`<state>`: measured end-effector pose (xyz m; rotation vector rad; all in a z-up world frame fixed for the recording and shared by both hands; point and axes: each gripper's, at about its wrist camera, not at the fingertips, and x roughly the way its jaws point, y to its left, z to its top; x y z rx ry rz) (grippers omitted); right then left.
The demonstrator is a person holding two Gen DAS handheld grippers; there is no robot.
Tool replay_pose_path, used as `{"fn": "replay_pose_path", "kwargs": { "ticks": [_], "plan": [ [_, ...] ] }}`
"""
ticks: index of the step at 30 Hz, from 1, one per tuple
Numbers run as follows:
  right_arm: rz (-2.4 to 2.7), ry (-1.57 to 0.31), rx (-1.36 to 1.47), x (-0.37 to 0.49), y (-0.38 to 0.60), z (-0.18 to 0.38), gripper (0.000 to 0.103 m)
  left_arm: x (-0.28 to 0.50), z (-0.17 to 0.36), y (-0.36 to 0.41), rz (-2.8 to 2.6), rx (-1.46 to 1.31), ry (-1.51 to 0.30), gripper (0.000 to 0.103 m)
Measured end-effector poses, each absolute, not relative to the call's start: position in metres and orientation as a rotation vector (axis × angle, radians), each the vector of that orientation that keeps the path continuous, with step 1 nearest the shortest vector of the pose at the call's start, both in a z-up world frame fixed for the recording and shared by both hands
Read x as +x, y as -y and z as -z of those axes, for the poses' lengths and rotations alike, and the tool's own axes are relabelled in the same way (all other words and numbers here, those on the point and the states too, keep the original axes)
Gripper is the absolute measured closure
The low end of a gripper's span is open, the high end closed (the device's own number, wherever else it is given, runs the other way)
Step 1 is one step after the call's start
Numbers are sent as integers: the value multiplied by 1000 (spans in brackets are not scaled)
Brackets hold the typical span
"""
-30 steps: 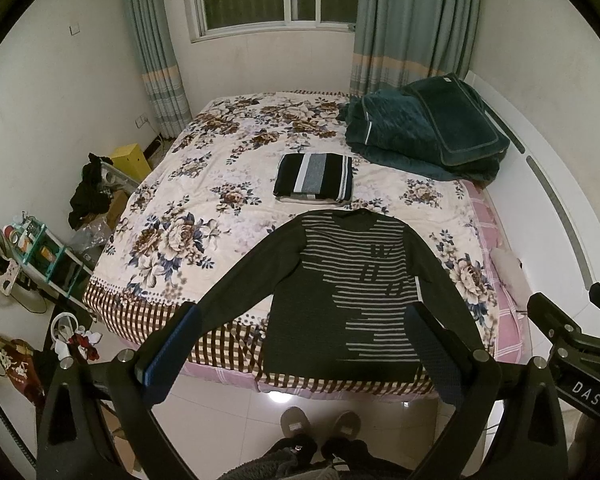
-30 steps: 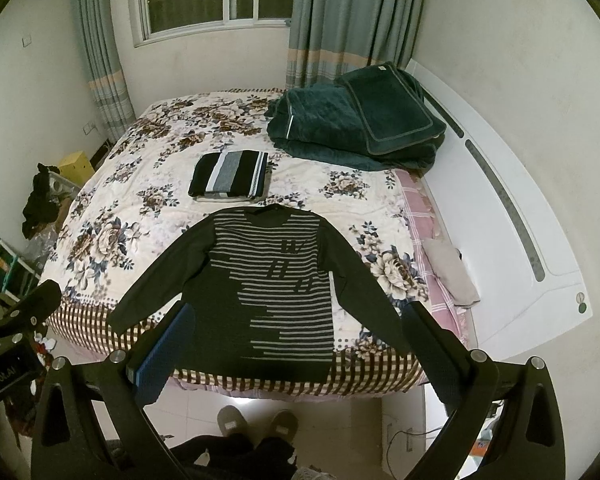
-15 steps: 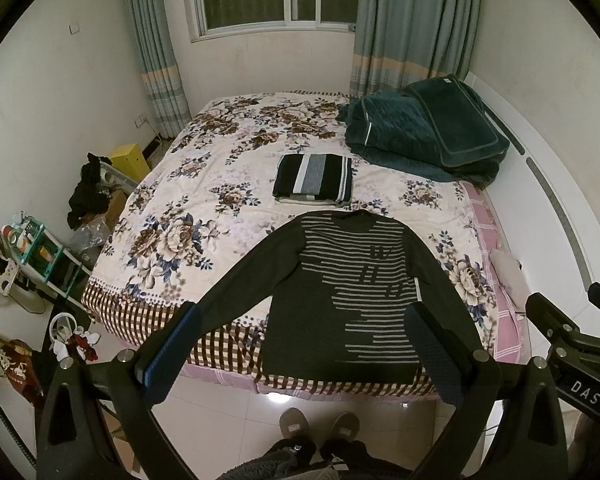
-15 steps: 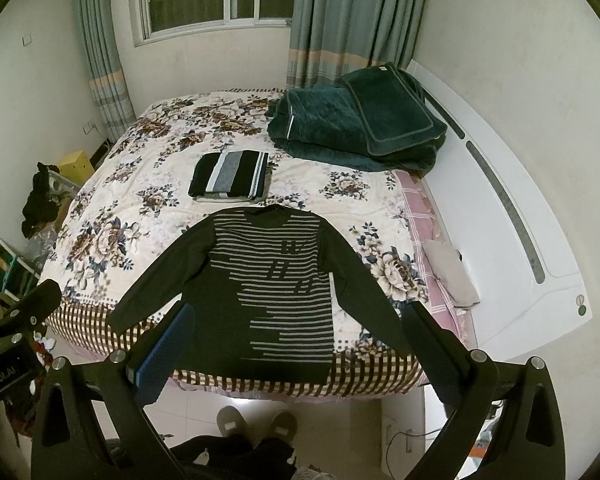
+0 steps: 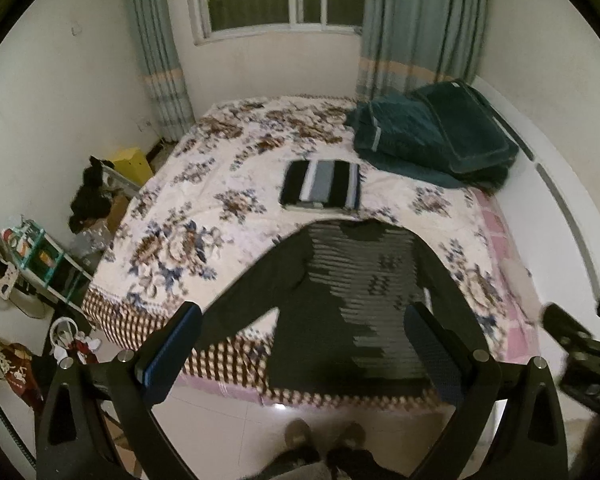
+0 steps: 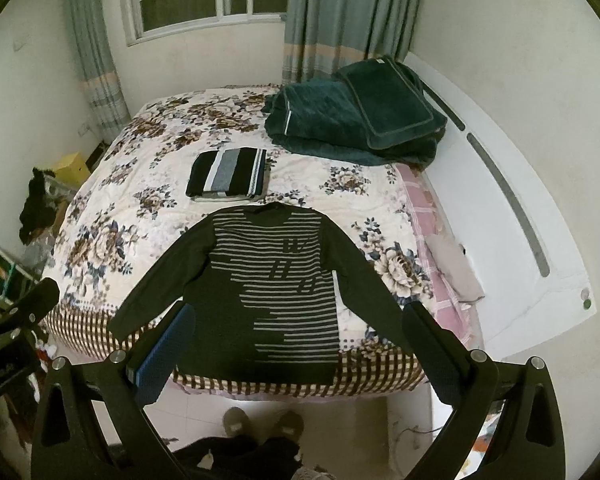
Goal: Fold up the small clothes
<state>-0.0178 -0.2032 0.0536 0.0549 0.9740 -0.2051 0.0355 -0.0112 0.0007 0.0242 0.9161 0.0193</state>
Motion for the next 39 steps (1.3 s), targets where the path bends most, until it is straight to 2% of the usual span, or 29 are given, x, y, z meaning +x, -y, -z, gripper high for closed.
{"fn": "replay_pose_path", "kwargs": {
  "ticks": [3,9,16,20,27,32,33,34,35,36,37,39],
  "plan": [
    [238,-997,107,14,213,-19,0,62,34,6,-65,67,-881,0],
    [464,-1100,306,36,331,79,0,126,122,14,-74,126,-956,0],
    [743,-1243,656,20,531,243,0,185,221,36,-155,216,-1046,0],
    [798,-1298,865,13,627,360,2,224,275,53,-216,228,-1130,0],
    [911,-1410,1100,4,711,538,5,277,347,97,-266,377,-1212,0],
    [859,-1481,1155,11,714,603,6,309,384,120,-290,444,-1274,0],
    [832,-1473,1154,16,711,609,9,315,392,123,-299,438,-1296,0],
    [809,-1467,1150,21,709,613,31,321,398,126,-307,434,-1311,0],
    [804,-1486,1126,28,706,616,46,326,404,130,-316,434,-1327,0],
    [807,-1488,1108,31,705,617,73,331,409,132,-321,435,-1342,0],
    [803,-1453,1097,36,703,611,92,334,412,136,-324,440,-1348,0],
    [815,-1404,1061,41,704,591,96,341,415,144,-320,455,-1349,0]
  ]
}}
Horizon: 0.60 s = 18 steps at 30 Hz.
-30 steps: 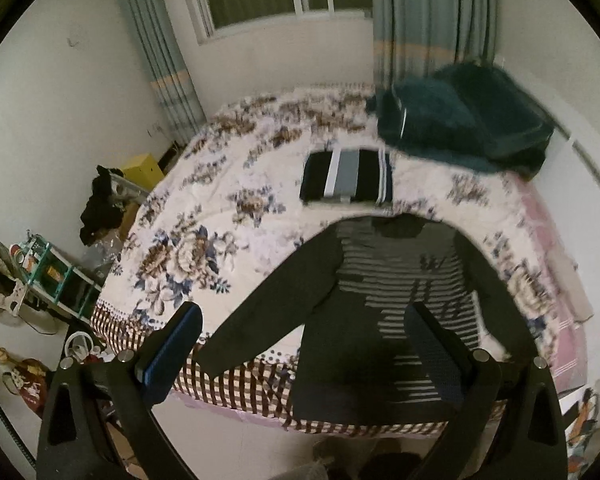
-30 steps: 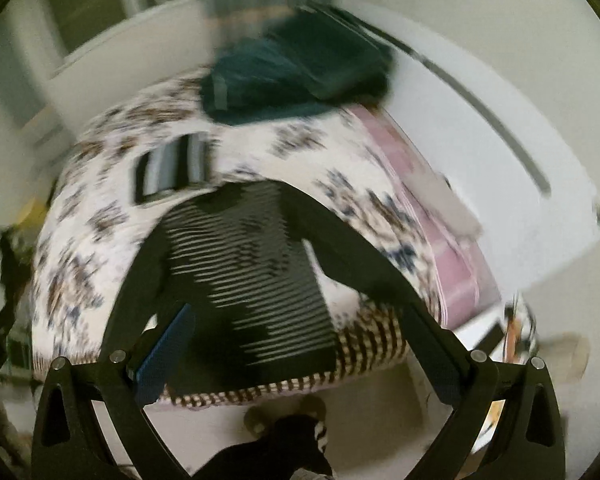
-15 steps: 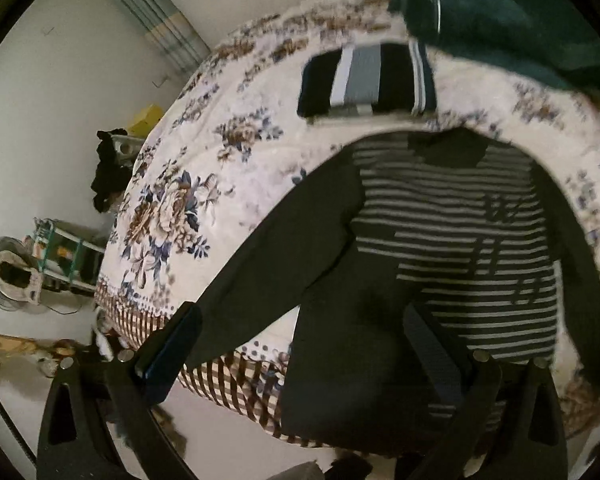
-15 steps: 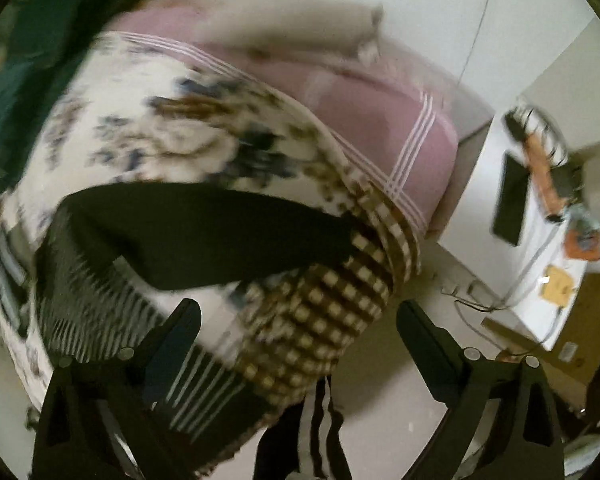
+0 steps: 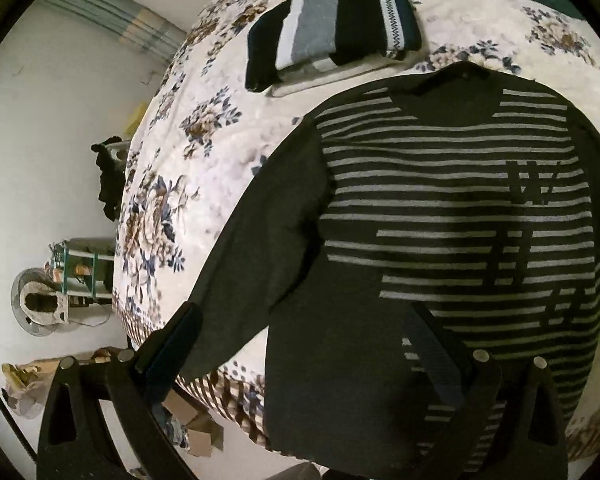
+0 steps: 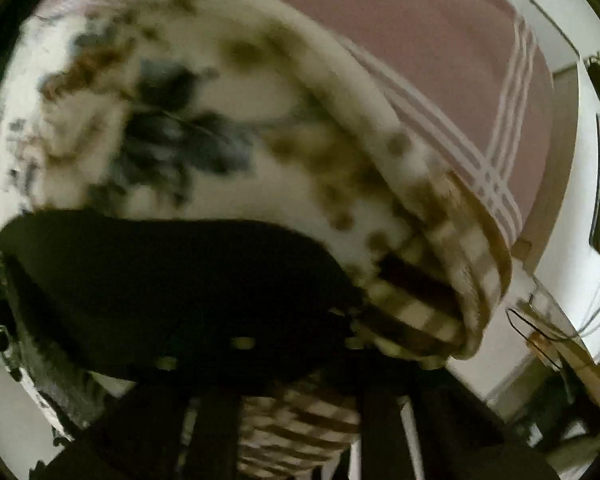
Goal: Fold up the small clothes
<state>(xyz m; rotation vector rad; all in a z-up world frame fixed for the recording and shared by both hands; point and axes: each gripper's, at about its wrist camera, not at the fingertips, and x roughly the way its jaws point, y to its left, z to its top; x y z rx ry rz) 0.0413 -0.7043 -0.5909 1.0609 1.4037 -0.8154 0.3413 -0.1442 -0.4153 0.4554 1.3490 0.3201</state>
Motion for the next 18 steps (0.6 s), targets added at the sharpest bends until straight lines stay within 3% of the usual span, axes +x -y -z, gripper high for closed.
{"fn": "replay_pose_path", "kwargs": {
  "ticks": [6,10,12,14,18],
  "plan": [
    [893,-1215,994,43,754,512,97,355,413,162,-275,471,-1331,0],
    [897,-1274,1012,55,791,519,94,364,422,166,-273,450,-1355,0],
    [919,-1326,1055,50,800,531,78,367,429,170,-271,448,-1366,0],
    [961,-1245,1177,27,798,529,59,368,432,172,-268,445,-1367,0],
    [917,-1073,1455,-8,776,546,51,366,445,173,-259,449,-1385,0]
  ]
}}
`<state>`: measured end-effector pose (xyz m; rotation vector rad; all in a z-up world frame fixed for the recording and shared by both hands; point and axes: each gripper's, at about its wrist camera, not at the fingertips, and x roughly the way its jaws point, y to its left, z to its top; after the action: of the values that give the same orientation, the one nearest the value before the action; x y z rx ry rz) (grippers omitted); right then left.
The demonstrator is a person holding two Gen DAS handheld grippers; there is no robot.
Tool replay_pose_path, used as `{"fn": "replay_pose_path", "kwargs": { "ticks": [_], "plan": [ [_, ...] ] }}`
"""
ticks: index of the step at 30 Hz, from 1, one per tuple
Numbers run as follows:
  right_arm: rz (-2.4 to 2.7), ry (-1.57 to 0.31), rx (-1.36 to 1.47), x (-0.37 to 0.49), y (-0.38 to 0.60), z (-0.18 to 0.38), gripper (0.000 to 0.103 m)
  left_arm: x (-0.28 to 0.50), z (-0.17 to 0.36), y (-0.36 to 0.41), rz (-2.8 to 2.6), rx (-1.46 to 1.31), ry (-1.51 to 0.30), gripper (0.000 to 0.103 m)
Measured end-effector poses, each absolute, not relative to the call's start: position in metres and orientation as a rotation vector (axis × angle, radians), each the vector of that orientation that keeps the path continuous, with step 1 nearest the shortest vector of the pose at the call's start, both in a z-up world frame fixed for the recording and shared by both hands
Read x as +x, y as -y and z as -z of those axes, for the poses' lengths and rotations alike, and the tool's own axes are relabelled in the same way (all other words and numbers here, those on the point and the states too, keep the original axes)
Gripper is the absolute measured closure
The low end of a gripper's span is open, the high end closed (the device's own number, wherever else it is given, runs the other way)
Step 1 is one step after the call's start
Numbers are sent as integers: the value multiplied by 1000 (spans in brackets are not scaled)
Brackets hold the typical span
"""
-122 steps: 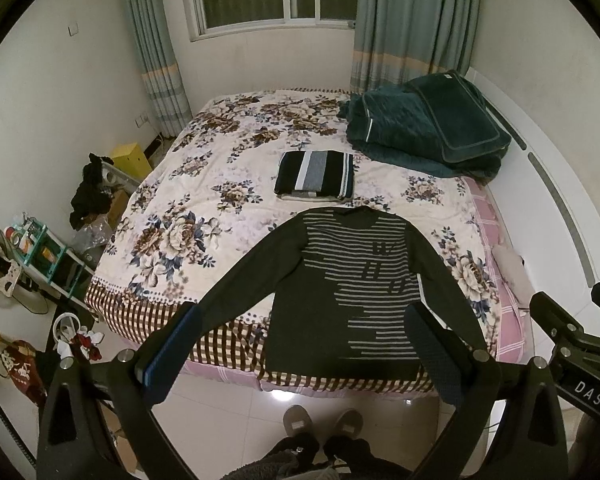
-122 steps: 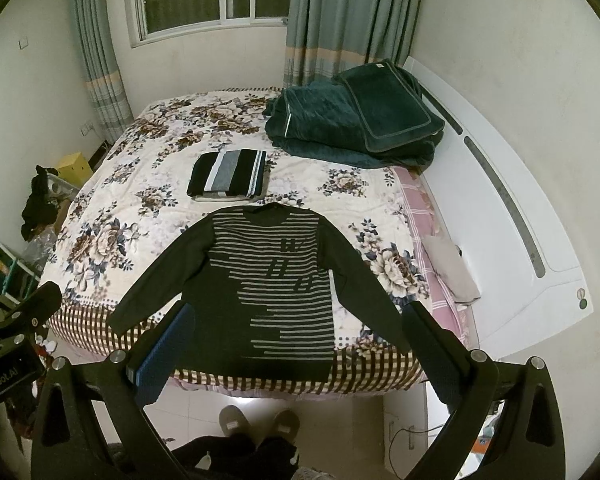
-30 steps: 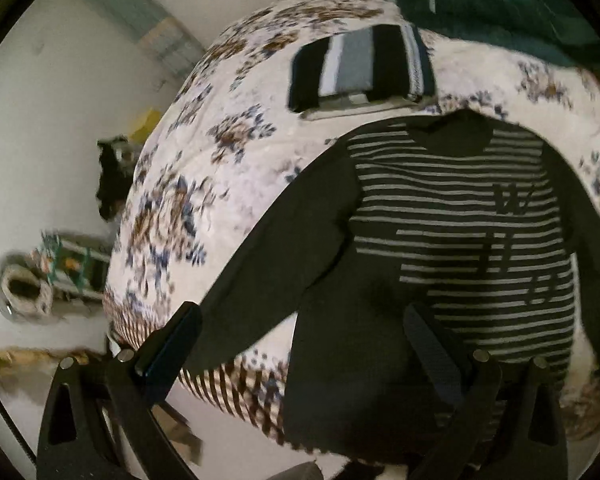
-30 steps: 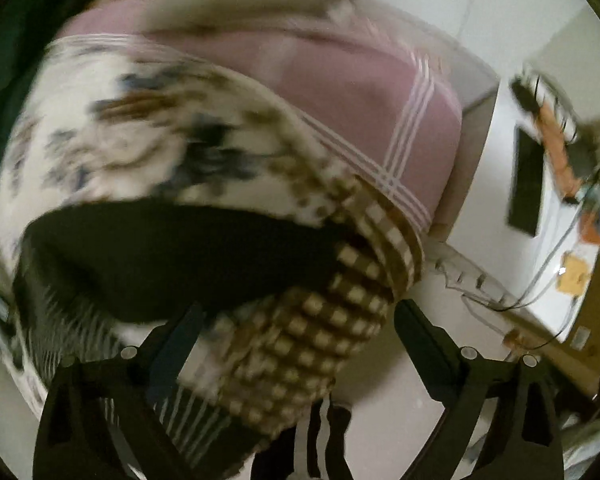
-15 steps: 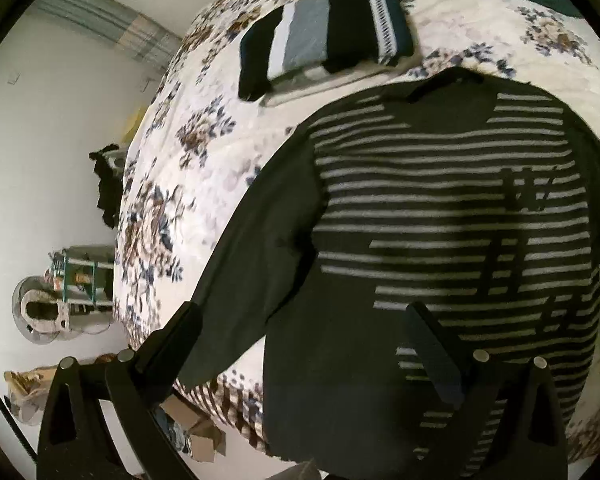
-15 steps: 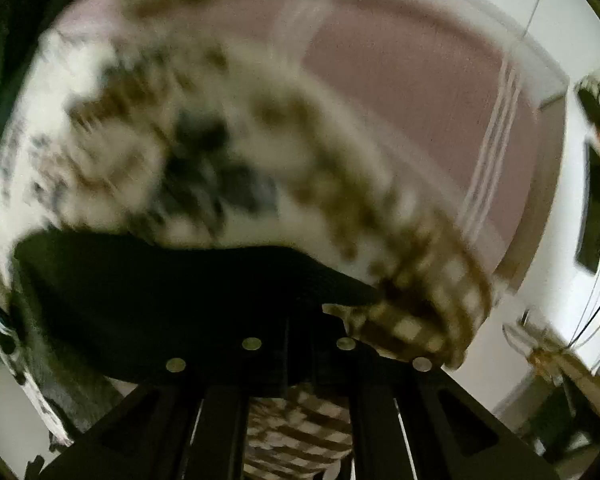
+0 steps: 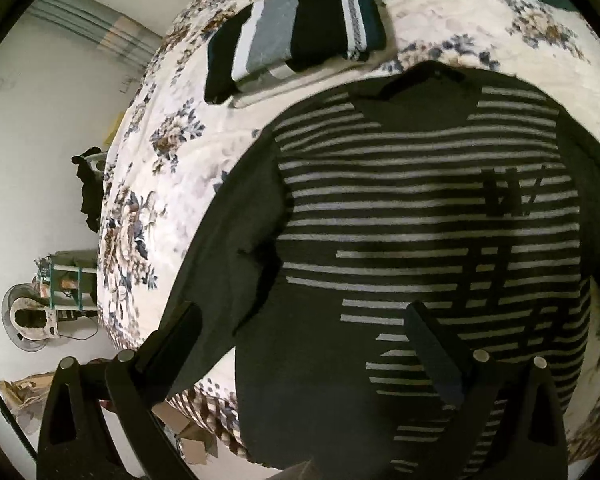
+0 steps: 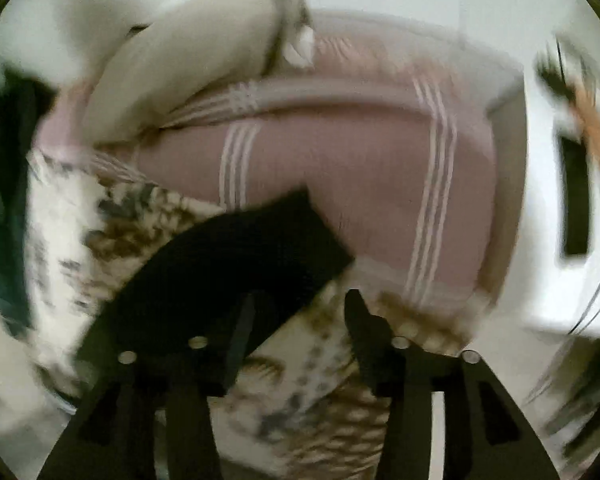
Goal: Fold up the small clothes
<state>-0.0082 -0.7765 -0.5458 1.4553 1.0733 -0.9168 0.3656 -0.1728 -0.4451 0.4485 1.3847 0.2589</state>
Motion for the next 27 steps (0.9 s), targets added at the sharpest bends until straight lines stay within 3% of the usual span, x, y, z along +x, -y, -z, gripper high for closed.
{"fn": "replay_pose_path", "kwargs": {
  "ticks": [4,11,12,13,14,27],
  "plan": [
    [854,-915,1660,-17,762,593,51,358,464,169,-275,466,-1422,0],
    [996,-717,1736,1,764,640,49,346,481,163,-280,471,-1453,0],
    [1027,-666,1733,5,761,636,50,345,481,161,-282,462,-1451,0],
    [1034,-634,1737,6,760,634,64,343,482,159,-283,452,-1451,0],
    [1016,-594,1760,11,757,631,97,343,483,157,-284,442,-1452,0],
    [841,-533,1360,88,815,474,98,340,494,111,-253,132,-1375,0]
  ]
}}
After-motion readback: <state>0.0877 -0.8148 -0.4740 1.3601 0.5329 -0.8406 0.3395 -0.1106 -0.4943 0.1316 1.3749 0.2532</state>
